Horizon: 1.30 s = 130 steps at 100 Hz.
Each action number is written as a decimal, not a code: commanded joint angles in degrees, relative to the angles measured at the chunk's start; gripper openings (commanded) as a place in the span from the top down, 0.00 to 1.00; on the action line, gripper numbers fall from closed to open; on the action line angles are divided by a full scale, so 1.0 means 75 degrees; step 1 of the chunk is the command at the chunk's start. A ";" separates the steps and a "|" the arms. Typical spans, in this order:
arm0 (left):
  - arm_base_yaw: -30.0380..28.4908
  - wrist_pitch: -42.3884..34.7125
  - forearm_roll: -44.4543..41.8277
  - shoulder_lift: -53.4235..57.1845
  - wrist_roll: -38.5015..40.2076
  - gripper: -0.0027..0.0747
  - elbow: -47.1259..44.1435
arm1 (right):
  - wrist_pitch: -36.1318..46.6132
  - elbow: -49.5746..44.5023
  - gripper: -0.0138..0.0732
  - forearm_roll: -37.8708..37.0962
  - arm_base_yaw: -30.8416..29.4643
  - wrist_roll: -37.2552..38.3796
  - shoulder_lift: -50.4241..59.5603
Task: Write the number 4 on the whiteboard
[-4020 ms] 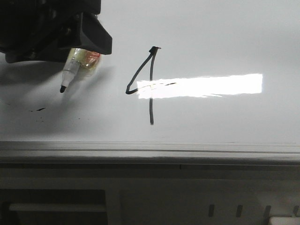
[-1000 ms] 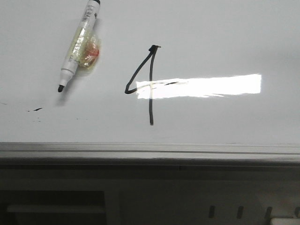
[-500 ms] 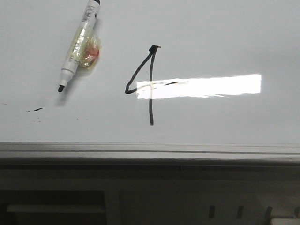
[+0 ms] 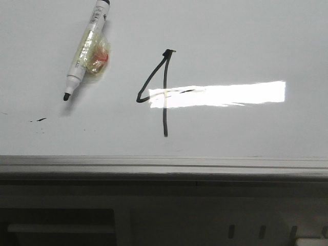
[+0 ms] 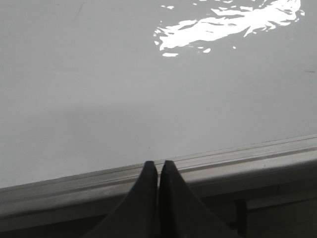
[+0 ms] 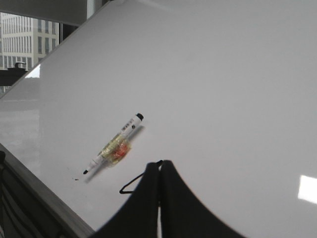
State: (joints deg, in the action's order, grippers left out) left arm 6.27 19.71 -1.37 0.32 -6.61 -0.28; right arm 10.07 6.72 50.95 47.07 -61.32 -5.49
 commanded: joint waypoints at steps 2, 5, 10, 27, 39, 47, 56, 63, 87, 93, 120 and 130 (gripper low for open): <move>-0.0011 -0.0346 -0.0018 0.0192 0.0056 0.99 -0.0261 | 0.0648 -0.0071 0.92 -0.0078 -0.0040 0.0008 -0.0106; -0.0011 -0.0346 -0.0018 0.0192 0.0056 0.99 -0.0261 | 0.0737 -0.0114 0.92 -0.0268 -0.0060 0.0295 -0.0161; -0.0011 -0.0346 -0.0018 0.0192 0.0056 0.99 -0.0261 | 0.0902 -0.0167 0.92 -0.0818 -0.0175 0.1024 -0.0284; -0.0011 -0.0346 -0.0018 0.0192 0.0056 0.99 -0.0261 | 0.1051 -0.0185 0.92 -0.2600 -0.1307 0.3316 -0.0898; -0.0011 -0.0346 -0.0018 0.0192 0.0056 0.99 -0.0261 | 0.0724 -0.0185 0.92 -0.3809 -0.2471 0.4848 -0.1283; -0.0011 -0.0346 -0.0018 0.0192 0.0056 0.99 -0.0261 | 0.0244 -0.0202 0.92 -0.5024 -0.3326 0.6241 -0.1356; -0.0011 -0.0346 -0.0018 0.0192 0.0056 0.99 -0.0261 | -0.0305 -0.0309 0.92 -0.6793 -0.4391 0.7985 -0.1356; -0.0011 -0.0346 -0.0018 0.0192 0.0056 0.99 -0.0261 | -0.0381 -0.0516 0.92 -0.7538 -0.4997 0.8969 -0.1335; -0.0011 -0.0346 -0.0018 0.0192 0.0056 0.99 -0.0261 | -0.1747 -0.1137 0.92 -0.7567 -0.5547 0.9160 -0.0428; -0.0011 -0.0346 -0.0018 0.0192 0.0056 0.99 -0.0261 | -0.2354 -0.1157 0.92 -0.7567 -0.5652 0.9160 -0.0171; -0.0011 -0.0346 -0.0018 0.0192 0.0056 0.99 -0.0261 | -0.3733 -0.1157 0.92 -0.7622 -0.6143 0.9160 0.0922; -0.0011 -0.0346 -0.0018 0.0192 0.0056 0.99 -0.0261 | -0.3735 -0.1157 0.92 -0.7640 -0.6163 0.9160 0.0918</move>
State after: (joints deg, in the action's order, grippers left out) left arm 6.27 19.84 -1.47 0.32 -6.61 -0.18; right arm -18.74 -0.95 -5.40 1.28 7.13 0.54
